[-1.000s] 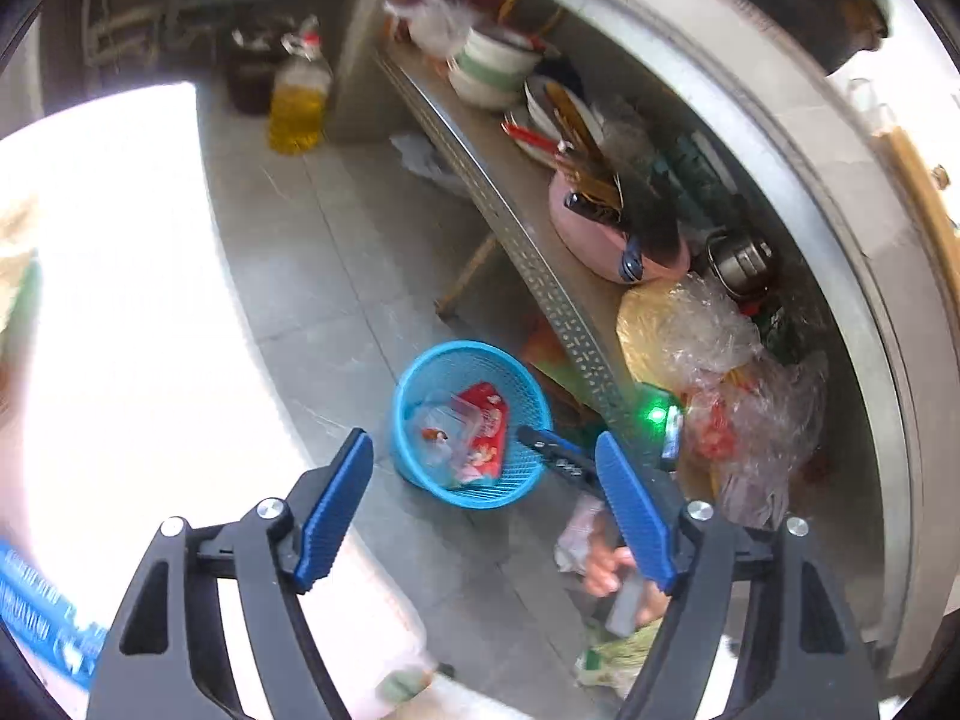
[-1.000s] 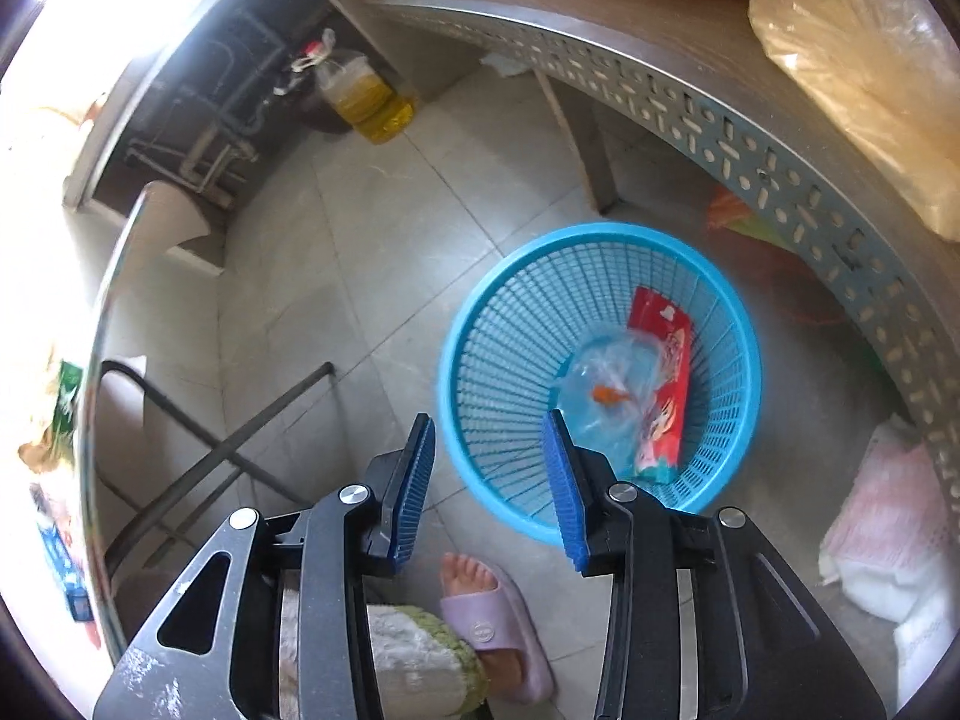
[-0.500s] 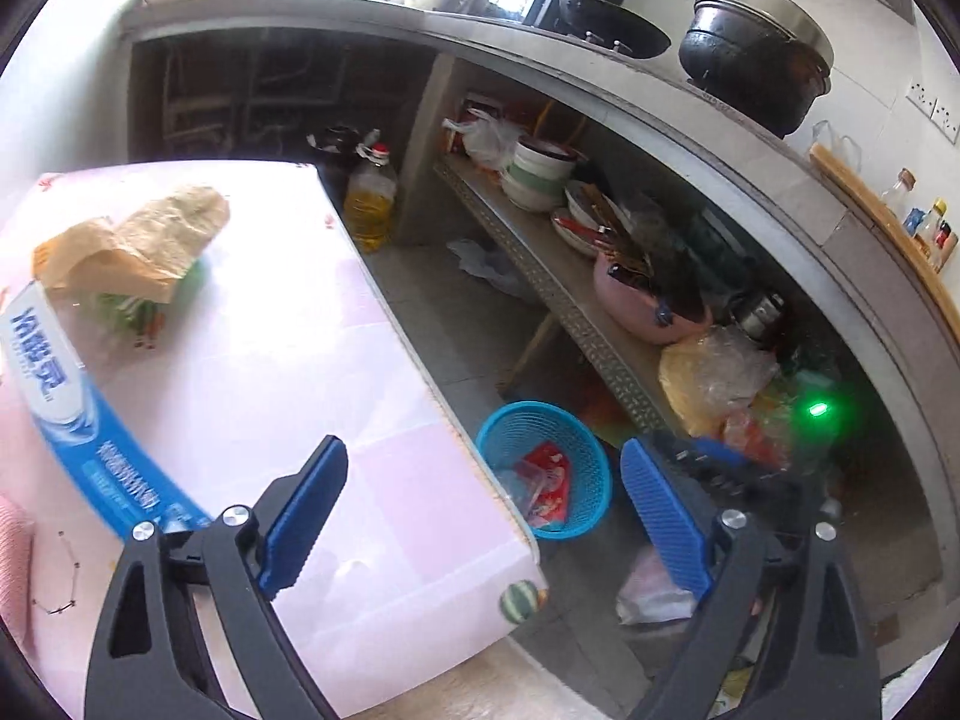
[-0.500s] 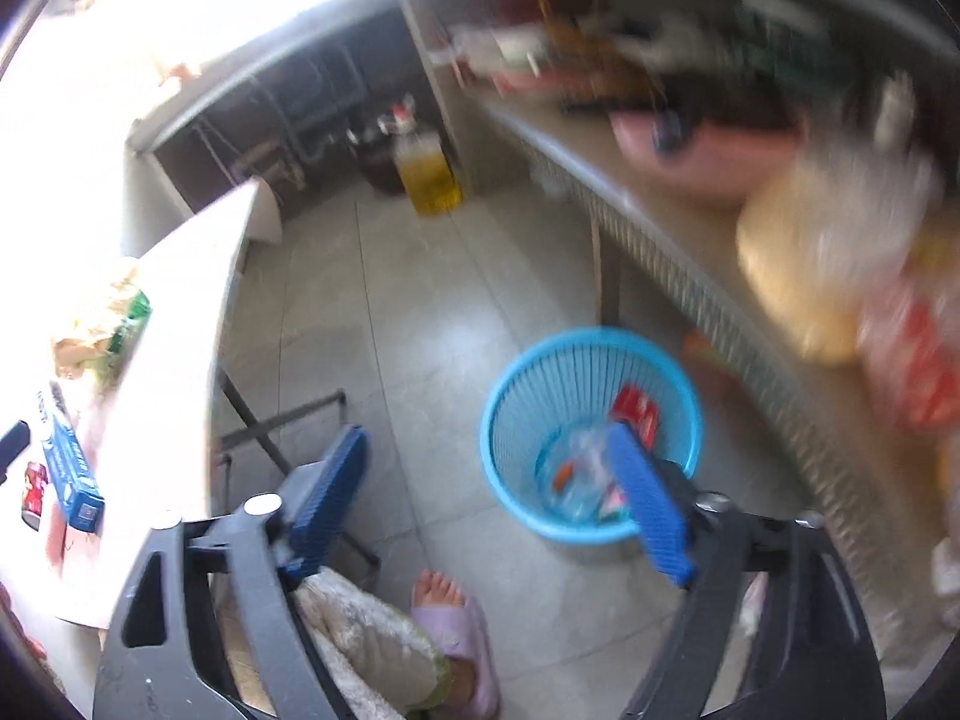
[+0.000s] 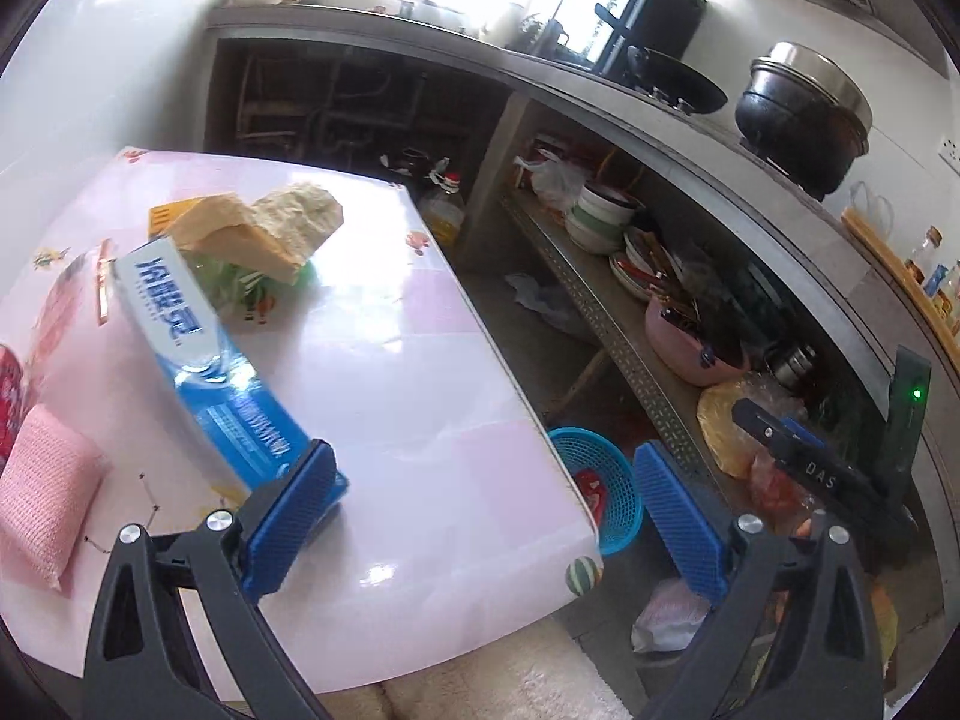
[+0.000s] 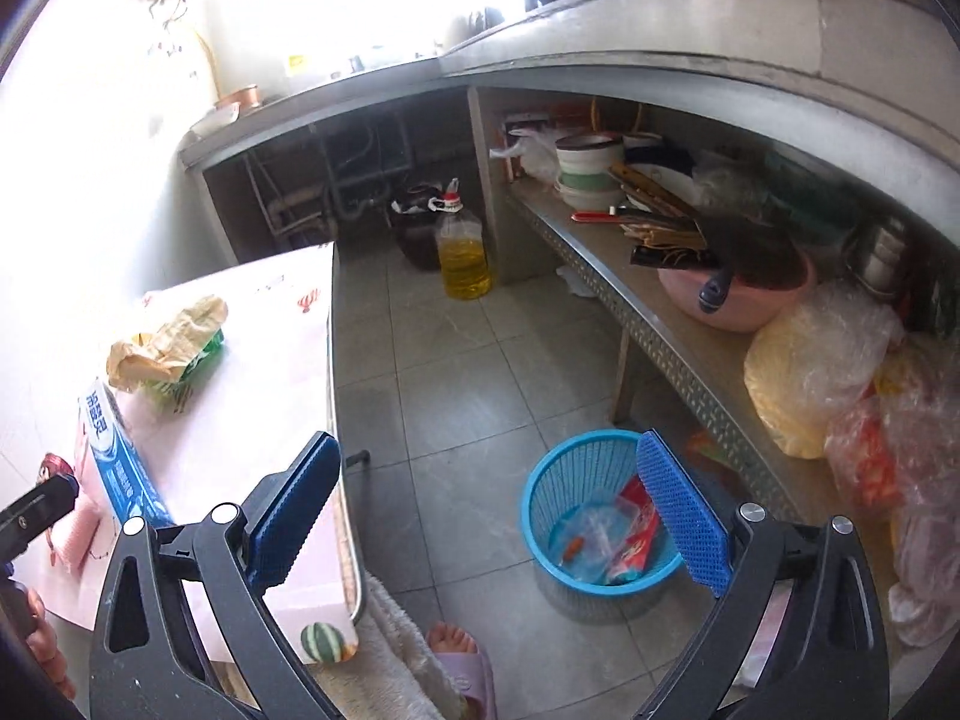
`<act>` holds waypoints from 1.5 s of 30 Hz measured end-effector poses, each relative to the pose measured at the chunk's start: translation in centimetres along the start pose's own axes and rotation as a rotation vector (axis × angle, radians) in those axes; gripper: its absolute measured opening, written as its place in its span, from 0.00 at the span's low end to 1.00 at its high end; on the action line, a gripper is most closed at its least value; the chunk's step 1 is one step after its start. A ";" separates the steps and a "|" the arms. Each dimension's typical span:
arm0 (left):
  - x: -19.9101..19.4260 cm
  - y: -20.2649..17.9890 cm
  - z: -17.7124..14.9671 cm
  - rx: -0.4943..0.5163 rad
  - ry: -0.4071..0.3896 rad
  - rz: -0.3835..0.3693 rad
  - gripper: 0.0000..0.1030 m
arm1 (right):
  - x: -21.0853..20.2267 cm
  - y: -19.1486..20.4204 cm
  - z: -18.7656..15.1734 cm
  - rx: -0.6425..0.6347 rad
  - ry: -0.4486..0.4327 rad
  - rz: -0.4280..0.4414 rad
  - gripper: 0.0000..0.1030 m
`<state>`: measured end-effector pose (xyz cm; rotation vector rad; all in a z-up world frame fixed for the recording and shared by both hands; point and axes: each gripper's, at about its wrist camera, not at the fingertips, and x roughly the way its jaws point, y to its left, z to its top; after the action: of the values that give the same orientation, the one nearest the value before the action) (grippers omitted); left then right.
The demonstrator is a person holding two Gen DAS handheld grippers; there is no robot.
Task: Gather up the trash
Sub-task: 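Move both open tools back over the table, then grasp the pink knit sponge with the left tool while the right tool grasps the blue toothpaste box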
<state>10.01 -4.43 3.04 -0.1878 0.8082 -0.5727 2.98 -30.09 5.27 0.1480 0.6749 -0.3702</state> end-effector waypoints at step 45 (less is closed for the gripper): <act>-6.3 26.1 -7.0 -0.386 -0.088 0.108 0.94 | -0.2 17.7 -3.8 -0.324 0.206 0.486 0.92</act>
<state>12.18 21.18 -7.52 -0.5165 0.8319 -0.2998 7.30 -12.72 2.71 0.0377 0.8655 0.2253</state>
